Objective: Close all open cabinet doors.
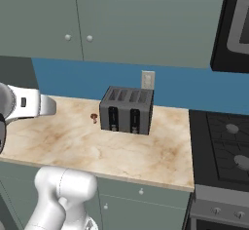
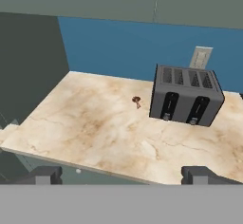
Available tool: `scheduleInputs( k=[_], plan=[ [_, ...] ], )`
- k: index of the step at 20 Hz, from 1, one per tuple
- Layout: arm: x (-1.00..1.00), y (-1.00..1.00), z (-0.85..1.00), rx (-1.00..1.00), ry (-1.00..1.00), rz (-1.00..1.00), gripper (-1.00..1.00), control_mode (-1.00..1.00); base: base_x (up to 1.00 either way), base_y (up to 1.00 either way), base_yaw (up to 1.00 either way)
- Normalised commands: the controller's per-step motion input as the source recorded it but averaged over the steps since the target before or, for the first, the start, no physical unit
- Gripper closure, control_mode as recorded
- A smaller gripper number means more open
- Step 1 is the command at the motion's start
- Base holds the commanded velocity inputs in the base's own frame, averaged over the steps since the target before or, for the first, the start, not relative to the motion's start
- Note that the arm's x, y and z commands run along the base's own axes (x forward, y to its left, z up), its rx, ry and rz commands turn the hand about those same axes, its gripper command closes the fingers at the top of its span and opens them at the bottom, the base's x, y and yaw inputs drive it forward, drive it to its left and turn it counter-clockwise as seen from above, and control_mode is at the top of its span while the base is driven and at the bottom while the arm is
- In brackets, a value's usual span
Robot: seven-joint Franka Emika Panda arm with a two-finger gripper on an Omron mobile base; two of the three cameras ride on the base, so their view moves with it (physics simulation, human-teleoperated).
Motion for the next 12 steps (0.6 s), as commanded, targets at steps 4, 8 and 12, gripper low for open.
scheduleInputs(
  k=[4,8,12],
  plan=[
    [0.00,0.00,0.00,0.00,0.00,0.00,-1.00,-1.00,0.00,0.00,0.00],
    [0.00,0.00,0.00,0.00,0.00,0.00,-1.00,-1.00,0.00,0.00,0.00],
    [0.00,0.00,0.00,0.00,0.00,0.00,-1.00,1.00,0.00,0.00,0.00]
  ],
)
